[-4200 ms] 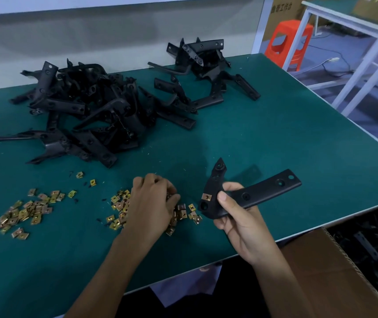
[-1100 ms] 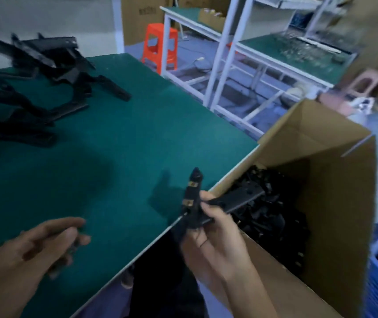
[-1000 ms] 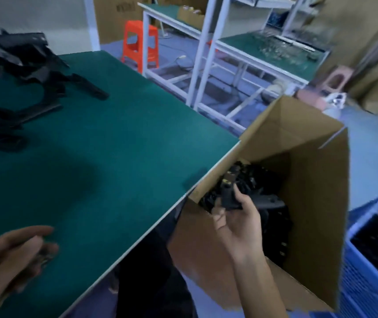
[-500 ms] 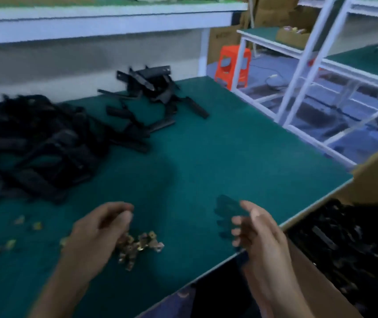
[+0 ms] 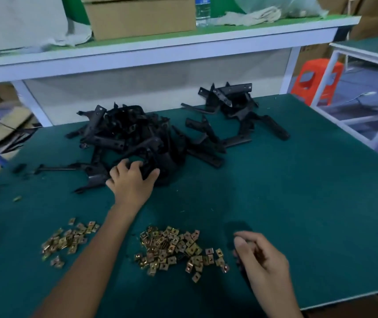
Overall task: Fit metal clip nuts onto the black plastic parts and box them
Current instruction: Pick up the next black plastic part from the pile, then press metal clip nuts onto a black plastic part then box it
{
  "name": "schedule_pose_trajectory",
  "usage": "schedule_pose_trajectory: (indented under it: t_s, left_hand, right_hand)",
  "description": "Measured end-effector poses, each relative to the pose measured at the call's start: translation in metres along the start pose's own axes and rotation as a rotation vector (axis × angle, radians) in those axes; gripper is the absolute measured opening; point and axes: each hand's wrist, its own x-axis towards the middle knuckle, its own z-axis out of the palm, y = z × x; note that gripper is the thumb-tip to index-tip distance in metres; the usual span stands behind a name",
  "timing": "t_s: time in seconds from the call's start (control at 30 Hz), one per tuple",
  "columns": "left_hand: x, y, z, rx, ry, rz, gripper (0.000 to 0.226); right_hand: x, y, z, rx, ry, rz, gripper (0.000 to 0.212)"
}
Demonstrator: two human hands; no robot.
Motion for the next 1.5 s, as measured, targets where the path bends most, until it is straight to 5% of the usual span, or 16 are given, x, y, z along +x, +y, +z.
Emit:
schedule_pose_trajectory:
  t_s: [0.17, 0.37, 0.53, 0.67, 0.77, 1.03, 1.2, 1.33, 1.5]
  left_hand:
    - [0.027, 0.025, 0.003, -0.129, 0.068, -0.058, 0.062]
    - [0.046, 0.026, 0.003, -0.441, 0.083, -0.104, 0.022]
    - [0.047, 0.03, 0.004, -0.426, -0.11, -0.119, 0.061]
    - [0.05, 0.032, 0.007, -0.237, -0.157, -0.053, 0.044]
    - [0.044, 0.045, 0.006, -0.357, -0.089, -0.01, 0.039]
    - [-0.042, 0.077, -0.036, -0.623, 0.062, 0.287, 0.019]
    - [-0.167, 0.076, -0.022, -0.689, -0.113, 0.684, 0.029]
    - [-0.2, 0.057, 0.005, -0.559, -0.314, 0.734, 0.041]
    - [-0.162, 0.026, 0.012, -0.007, -0.203, 0.524, 0.045]
  right_hand:
    - [0.0, 0.001, 0.003, -0.01, 0.005, -0.029, 0.02]
    - [0.001, 0.005, 0.004, 0.007, 0.034, -0.034, 0.017]
    - [0.002, 0.008, 0.005, 0.02, 0.019, -0.032, 0.023]
    - [0.002, 0.009, 0.005, 0.031, 0.017, -0.03, 0.021]
    - [0.004, 0.011, 0.004, 0.019, 0.02, -0.017, 0.007]
    - [0.005, 0.002, 0.003, -0.015, -0.001, -0.042, 0.027]
    - [0.005, 0.0, -0.004, 0.363, 0.021, 0.108, 0.071]
    - [0.01, -0.003, -0.012, 0.64, 0.149, 0.182, 0.025]
    - [0.013, -0.005, -0.012, 0.636, 0.141, 0.2, 0.023]
